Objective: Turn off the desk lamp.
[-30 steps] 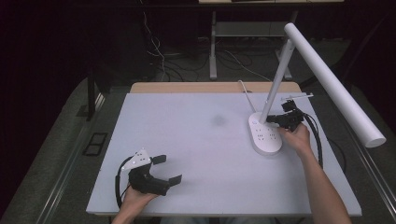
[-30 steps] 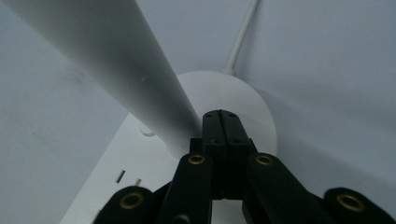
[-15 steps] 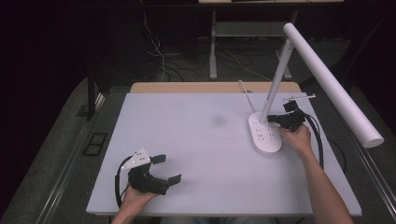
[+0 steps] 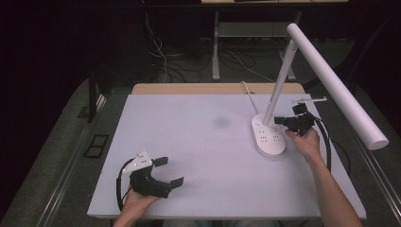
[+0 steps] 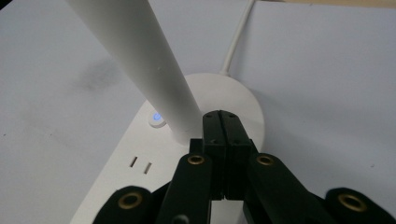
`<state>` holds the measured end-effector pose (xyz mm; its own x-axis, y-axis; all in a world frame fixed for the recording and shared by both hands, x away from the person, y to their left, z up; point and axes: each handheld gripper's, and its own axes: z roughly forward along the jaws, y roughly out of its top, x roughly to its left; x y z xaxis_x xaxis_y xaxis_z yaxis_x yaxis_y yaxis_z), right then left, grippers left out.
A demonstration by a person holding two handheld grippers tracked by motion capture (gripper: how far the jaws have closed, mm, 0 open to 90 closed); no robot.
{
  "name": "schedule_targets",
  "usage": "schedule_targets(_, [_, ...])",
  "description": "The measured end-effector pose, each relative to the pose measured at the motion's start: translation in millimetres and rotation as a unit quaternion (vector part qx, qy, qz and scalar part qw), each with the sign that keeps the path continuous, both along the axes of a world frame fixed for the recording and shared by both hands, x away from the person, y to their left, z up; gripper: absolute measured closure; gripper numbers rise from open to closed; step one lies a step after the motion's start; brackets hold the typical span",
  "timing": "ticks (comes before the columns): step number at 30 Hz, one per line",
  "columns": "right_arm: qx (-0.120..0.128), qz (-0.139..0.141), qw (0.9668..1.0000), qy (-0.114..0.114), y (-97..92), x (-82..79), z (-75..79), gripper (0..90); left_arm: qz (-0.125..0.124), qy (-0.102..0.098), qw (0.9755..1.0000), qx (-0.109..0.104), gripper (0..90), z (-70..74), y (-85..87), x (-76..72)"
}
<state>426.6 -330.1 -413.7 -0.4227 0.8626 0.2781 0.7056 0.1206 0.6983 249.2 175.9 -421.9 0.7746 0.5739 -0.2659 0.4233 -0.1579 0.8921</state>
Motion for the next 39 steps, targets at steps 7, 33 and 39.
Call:
schedule_targets(7, [0.008,-0.006,0.9999,-0.012,-6.7,-8.3,11.3,89.3,-0.001,0.0,1.0,0.0,0.0,0.5,-0.3,-0.8])
schedule_targets(33, [0.036,-0.017,0.9991,-0.018,-10.9,-62.4,40.0,0.7,-0.001,-0.002,1.0,-0.005,0.0,1.6,-1.7,-2.4])
schedule_targets(39, [0.055,0.002,0.9979,-0.033,-3.4,-84.5,45.6,0.7,-0.001,-0.002,1.0,-0.005,0.0,1.6,-1.8,-2.4])
